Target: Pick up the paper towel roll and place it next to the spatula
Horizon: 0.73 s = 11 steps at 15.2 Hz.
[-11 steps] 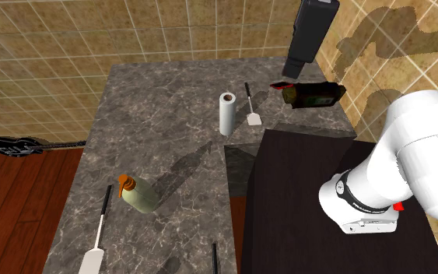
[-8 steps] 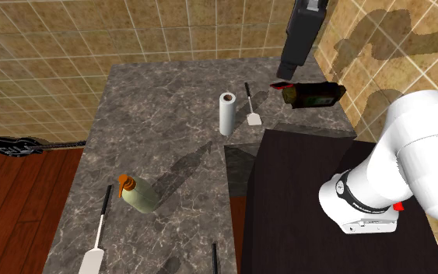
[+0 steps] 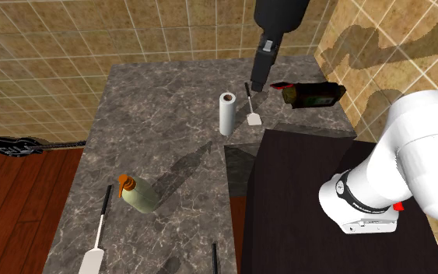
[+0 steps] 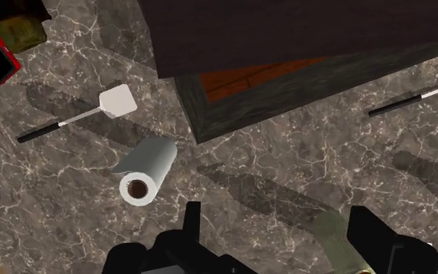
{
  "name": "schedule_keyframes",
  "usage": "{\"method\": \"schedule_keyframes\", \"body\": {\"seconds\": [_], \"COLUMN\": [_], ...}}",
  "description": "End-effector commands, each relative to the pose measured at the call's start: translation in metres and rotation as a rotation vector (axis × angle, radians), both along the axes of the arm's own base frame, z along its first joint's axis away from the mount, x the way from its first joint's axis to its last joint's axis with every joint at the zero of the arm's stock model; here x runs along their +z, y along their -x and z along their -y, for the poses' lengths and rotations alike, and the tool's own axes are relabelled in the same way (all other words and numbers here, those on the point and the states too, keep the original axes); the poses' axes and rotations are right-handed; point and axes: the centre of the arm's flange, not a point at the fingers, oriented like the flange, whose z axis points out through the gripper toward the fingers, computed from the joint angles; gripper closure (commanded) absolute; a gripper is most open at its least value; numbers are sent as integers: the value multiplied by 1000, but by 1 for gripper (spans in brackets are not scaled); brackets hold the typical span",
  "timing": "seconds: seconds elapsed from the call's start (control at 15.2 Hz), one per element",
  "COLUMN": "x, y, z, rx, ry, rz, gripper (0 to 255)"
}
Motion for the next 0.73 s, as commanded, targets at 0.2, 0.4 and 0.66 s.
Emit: {"method": "schedule_keyframes", "body": {"seconds": [0.2,0.4,0.66], "x": [-50,-80,-122], "y": [-19,-30,-46], "z": [35,57,86], "rx": [4,5,7], "ry": [2,3,4], "rz": [4,5,7], "gripper": [0,0,0]}}
